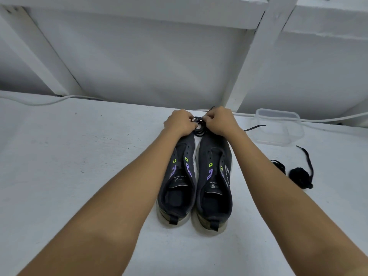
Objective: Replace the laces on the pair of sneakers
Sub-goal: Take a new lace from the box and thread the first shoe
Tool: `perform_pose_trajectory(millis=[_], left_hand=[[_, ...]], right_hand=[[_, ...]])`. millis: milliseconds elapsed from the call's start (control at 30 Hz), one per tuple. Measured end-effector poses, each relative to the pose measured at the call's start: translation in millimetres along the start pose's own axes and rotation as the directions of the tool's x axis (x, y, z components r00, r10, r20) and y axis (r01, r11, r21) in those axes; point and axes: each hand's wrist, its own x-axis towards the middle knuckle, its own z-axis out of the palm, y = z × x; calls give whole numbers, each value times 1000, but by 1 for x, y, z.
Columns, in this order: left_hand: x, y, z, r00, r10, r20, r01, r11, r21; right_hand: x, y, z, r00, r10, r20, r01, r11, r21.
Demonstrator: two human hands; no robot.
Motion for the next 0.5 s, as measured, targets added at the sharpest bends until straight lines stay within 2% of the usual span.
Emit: perform_pose_trajectory(millis=[233, 400, 500], left_hand=[[3, 20, 9, 985, -172, -26, 173, 985, 21], [4, 19, 9, 977, -166, -135, 177, 981, 73], [6, 9, -5, 963, -193, -190, 198, 980, 6]], right_hand=[[2, 7, -3, 999, -10, 30, 10, 1000, -9], [-1, 7, -6, 998, 60, -26, -62, 994, -85], [-2, 8, -9, 995, 100, 5, -99, 992, -78]])
